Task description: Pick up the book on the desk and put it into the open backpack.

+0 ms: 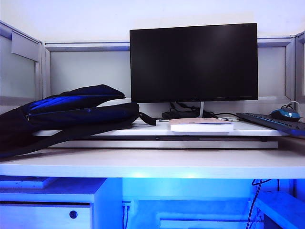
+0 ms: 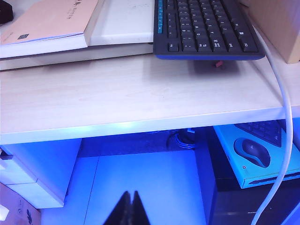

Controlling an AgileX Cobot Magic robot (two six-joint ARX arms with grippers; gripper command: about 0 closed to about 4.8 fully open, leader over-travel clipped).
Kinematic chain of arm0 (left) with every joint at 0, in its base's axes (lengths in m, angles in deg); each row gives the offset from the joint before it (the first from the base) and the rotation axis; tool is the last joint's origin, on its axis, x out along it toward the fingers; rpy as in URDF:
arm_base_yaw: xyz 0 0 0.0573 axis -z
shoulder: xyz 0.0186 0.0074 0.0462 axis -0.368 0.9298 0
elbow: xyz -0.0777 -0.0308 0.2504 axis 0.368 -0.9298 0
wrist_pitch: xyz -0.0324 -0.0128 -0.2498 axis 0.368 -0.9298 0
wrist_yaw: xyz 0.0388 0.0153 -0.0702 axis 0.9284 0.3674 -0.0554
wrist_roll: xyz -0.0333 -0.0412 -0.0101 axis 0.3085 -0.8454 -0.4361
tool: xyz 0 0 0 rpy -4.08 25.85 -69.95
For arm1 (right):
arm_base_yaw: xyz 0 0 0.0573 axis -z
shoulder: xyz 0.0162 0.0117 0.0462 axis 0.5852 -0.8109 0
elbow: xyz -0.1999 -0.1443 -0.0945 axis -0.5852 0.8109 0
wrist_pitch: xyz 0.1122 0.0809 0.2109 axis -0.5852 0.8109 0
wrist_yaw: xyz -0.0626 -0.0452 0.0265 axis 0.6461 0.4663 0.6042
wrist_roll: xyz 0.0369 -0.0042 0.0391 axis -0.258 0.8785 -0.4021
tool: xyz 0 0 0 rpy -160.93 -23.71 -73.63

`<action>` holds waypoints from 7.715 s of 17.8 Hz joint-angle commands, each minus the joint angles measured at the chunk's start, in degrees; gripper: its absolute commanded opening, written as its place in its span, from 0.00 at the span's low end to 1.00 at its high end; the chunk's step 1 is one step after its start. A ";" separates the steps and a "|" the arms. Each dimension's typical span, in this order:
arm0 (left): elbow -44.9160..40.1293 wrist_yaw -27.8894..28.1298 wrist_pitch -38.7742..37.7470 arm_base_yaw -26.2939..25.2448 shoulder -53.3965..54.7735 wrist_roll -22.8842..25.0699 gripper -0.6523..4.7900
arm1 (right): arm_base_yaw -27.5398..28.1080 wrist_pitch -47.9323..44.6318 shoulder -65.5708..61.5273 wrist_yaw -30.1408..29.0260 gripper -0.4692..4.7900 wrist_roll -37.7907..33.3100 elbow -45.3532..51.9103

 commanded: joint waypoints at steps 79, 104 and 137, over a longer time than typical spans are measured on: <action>59.71 -24.94 62.90 -3.28 109.85 -68.52 1.00 | -0.04 -73.79 -118.07 -19.56 0.09 -72.30 -55.98; 66.03 -38.60 93.24 2.82 114.29 -82.31 0.11 | -12.41 -73.42 -117.39 -22.75 0.08 -72.06 -76.32; 72.06 -44.35 43.95 11.58 112.59 -16.13 1.00 | -9.94 -35.26 -117.77 -12.07 0.86 -17.64 -82.66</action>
